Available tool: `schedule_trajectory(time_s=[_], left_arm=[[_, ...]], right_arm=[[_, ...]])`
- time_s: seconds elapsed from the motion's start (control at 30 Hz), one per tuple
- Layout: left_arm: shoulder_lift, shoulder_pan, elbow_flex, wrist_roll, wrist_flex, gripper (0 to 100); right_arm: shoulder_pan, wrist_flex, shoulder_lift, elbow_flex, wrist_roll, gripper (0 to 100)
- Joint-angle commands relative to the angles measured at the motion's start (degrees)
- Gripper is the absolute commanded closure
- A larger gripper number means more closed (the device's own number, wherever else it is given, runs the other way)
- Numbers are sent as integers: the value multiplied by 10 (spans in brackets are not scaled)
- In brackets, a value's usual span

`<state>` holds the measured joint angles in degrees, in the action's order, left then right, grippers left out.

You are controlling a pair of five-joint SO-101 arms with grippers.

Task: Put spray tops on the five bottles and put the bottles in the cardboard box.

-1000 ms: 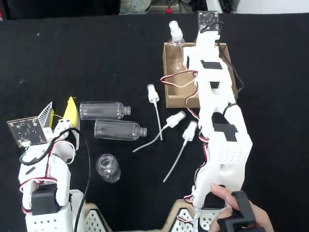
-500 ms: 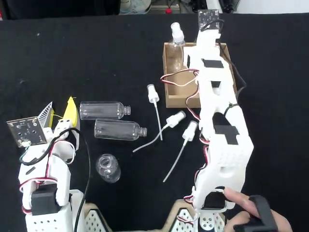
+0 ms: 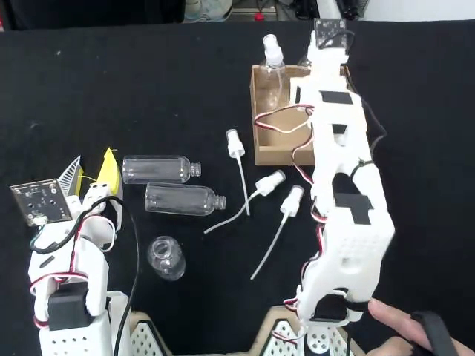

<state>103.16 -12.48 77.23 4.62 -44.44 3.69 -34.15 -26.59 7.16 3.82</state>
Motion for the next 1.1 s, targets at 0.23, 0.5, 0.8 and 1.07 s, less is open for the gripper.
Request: schedule_trajectory(time_s=[0.23,0.5,0.8,1.07], left_arm=[[2,-5,3,3,-2,823],[2,-6,7,2,-3,823],[2,-96,7,7,2,823],[2,-97,19,7,4,823]], right_arm=[[10,-68,135,34,6,694],[26,-297,242,33,10,691],[-5,-425,377,-57,55,691],[-141,-422,605,-293,94,691]])
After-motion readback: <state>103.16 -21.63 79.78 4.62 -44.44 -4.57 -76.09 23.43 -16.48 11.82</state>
